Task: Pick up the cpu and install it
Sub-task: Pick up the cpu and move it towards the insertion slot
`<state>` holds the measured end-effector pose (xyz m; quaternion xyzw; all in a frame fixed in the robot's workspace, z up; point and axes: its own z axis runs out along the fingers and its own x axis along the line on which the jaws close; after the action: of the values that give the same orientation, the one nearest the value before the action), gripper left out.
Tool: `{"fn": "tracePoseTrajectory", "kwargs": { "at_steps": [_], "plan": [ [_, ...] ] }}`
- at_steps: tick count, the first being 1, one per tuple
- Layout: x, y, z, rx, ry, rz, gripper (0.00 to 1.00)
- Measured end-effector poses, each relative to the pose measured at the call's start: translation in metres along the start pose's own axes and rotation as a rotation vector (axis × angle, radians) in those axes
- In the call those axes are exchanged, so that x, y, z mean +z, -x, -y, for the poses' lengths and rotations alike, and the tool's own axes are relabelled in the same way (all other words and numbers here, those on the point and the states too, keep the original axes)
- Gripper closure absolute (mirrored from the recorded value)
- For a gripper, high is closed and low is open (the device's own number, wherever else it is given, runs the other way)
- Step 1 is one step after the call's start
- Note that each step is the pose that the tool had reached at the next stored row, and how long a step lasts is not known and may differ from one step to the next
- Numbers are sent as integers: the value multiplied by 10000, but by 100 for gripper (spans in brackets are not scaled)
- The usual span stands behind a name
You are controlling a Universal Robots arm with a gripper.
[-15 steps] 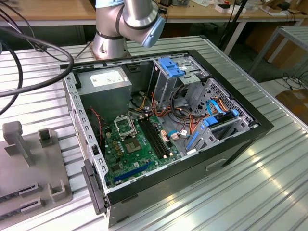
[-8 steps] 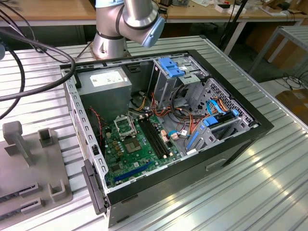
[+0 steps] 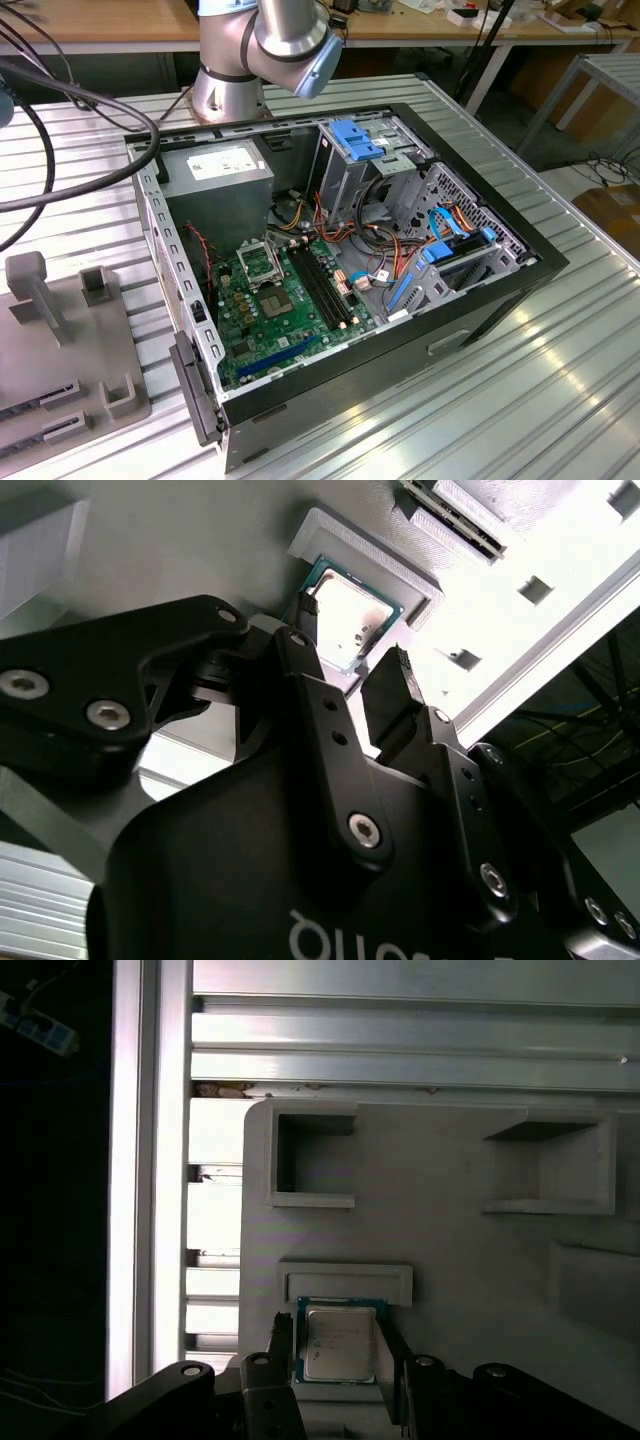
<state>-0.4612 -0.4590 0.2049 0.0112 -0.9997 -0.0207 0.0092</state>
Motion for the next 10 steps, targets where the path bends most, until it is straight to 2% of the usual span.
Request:
{"fn": "tracePoseTrajectory", "kwargs": {
  "at_steps": [10],
  "plan": [
    [14,5,29,52,-1,0,54]
  ]
}}
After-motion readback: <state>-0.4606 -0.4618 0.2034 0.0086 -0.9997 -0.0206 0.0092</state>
